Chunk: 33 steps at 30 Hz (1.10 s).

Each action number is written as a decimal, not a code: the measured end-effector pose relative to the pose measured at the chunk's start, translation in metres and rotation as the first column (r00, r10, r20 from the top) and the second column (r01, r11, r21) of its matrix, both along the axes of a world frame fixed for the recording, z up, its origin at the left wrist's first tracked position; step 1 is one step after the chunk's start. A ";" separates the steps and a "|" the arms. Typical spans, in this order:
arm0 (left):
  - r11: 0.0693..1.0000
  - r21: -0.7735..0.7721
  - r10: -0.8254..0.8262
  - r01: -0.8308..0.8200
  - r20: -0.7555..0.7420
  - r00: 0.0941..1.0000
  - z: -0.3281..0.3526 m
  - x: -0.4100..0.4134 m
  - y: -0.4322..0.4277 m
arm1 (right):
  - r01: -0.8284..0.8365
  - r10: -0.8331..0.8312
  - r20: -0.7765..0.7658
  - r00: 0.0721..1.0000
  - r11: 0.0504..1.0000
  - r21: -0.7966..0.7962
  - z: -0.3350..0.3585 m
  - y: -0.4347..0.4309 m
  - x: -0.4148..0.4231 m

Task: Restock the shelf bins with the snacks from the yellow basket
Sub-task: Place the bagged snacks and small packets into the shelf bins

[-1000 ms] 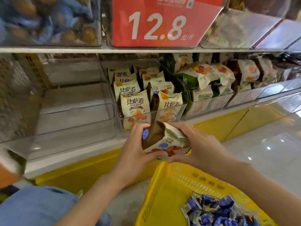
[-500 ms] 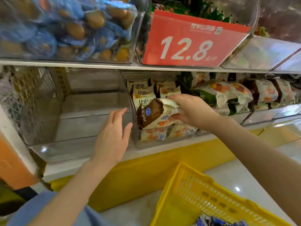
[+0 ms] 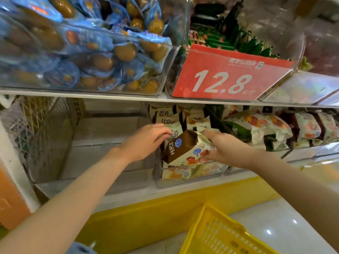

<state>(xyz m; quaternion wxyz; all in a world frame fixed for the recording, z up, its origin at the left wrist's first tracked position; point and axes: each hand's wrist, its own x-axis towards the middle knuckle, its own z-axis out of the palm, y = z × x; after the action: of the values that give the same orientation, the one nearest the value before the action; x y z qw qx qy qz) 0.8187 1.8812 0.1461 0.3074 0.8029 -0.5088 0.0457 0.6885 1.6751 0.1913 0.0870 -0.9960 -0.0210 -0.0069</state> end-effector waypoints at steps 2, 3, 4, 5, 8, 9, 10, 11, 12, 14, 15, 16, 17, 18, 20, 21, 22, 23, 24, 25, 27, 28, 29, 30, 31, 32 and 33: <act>0.992 0.122 -0.026 0.029 -0.028 0.999 0.007 0.006 -0.010 | -0.003 0.004 -0.017 1.000 0.999 0.043 0.004 0.003 0.000; 0.984 0.176 -0.003 0.014 -0.062 0.998 0.011 0.008 -0.014 | -0.012 0.013 -0.010 1.000 0.999 0.051 0.005 0.005 0.001; 0.974 0.225 0.032 -0.009 -0.097 0.995 0.015 0.011 -0.018 | -0.026 0.026 0.004 1.000 0.999 0.044 0.007 0.005 0.001; 0.961 0.276 0.064 -0.029 -0.121 0.991 0.019 0.013 -0.022 | -0.041 0.041 0.023 0.999 0.999 0.032 0.007 0.005 0.002; 0.910 0.409 0.111 -0.063 -0.095 0.989 0.028 0.019 -0.031 | -0.064 0.058 0.099 0.993 0.997 0.054 0.006 0.004 0.006; 0.898 0.434 0.126 -0.077 -0.085 0.988 0.029 0.019 -0.034 | -0.066 0.057 0.119 0.991 0.995 0.068 0.006 0.003 0.008; 0.891 0.446 0.140 -0.088 -0.084 0.987 0.030 0.019 -0.037 | -0.068 0.057 0.135 0.989 0.994 0.081 0.006 0.004 0.010; 0.888 0.448 0.156 -0.104 -0.081 0.985 0.031 0.017 -0.038 | -0.069 0.054 0.149 0.987 0.993 0.095 0.006 0.004 0.011; 0.886 0.445 0.178 -0.128 -0.071 0.982 0.032 0.016 -0.040 | -0.070 0.052 0.167 0.985 0.992 0.106 0.006 0.004 0.013; 0.883 0.435 0.213 -0.178 -0.033 0.976 0.032 0.013 -0.042 | -0.073 0.052 0.191 0.980 0.992 0.103 0.005 0.003 0.014; 0.885 0.422 0.223 -0.198 -0.010 0.975 0.031 0.012 -0.042 | -0.071 0.052 0.188 0.981 0.993 0.098 0.006 0.002 0.015; 0.888 0.406 0.232 -0.214 0.006 0.973 0.030 0.011 -0.042 | -0.069 0.051 0.180 0.982 0.993 0.097 0.007 0.002 0.016; 0.895 0.385 0.241 -0.227 0.012 0.971 0.027 0.010 -0.042 | -0.072 0.055 0.180 0.982 0.993 0.091 0.008 0.001 0.017; 0.906 0.349 0.254 -0.237 -0.001 0.967 0.024 0.009 -0.042 | -0.078 0.064 0.189 0.980 0.994 0.072 0.010 0.000 0.018; 0.938 0.194 0.307 -0.287 -0.083 0.948 0.019 0.010 -0.041 | -0.080 0.078 0.208 0.975 0.997 0.004 0.016 -0.005 0.020; 0.938 0.099 0.344 -0.333 -0.135 0.929 0.019 0.011 -0.039 | -0.076 0.080 0.207 0.975 0.997 -0.030 0.018 -0.007 0.020; 0.926 0.017 0.375 -0.378 -0.178 0.910 0.019 0.014 -0.037 | -0.076 0.086 0.198 0.976 0.995 -0.058 0.019 -0.007 0.021; 0.914 -0.035 0.388 -0.403 -0.205 0.898 0.020 0.016 -0.035 | -0.089 0.103 0.180 0.978 0.993 -0.081 0.018 -0.006 0.023; 0.914 -0.061 0.381 -0.401 -0.213 0.900 0.020 0.019 -0.032 | -0.113 0.127 0.153 0.980 0.988 -0.101 0.016 -0.001 0.026; 0.923 -0.072 0.357 -0.378 -0.204 0.911 0.020 0.020 -0.030 | -0.135 0.151 0.126 0.981 0.983 -0.128 0.014 0.004 0.032; 0.942 -0.091 0.304 -0.324 -0.178 0.936 0.019 0.018 -0.026 | -0.132 0.148 0.070 0.986 0.971 -0.199 0.012 0.017 0.046; 0.945 -0.104 0.291 -0.310 -0.168 0.942 0.019 0.017 -0.024 | -0.114 0.130 0.049 0.990 0.963 -0.245 0.012 0.023 0.053; 0.945 -0.119 0.284 -0.303 -0.157 0.946 0.019 0.016 -0.024 | -0.105 0.122 0.042 0.992 0.953 -0.285 0.009 0.027 0.058; 0.945 -0.131 0.279 -0.299 -0.151 0.948 0.019 0.015 -0.023 | -0.107 0.127 0.049 0.991 0.947 -0.303 0.005 0.030 0.058; 0.945 -0.137 0.275 -0.296 -0.153 0.949 0.019 0.015 -0.024 | -0.118 0.142 0.070 0.987 0.953 -0.278 -0.002 0.031 0.054; 0.946 -0.136 0.270 -0.293 -0.161 0.949 0.019 0.016 -0.025 | -0.132 0.153 0.090 0.984 0.969 -0.209 -0.008 0.032 0.047; 0.948 -0.133 0.266 -0.289 -0.169 0.949 0.019 0.016 -0.026 | -0.146 0.160 0.110 0.981 0.981 -0.127 -0.014 0.032 0.038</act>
<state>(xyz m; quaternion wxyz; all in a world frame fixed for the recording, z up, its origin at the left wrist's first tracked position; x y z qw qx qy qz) 0.8350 1.8552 0.1651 0.3967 0.8412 -0.3611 0.0684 0.7261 1.7071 0.1775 0.0268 -0.9926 -0.1031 -0.0584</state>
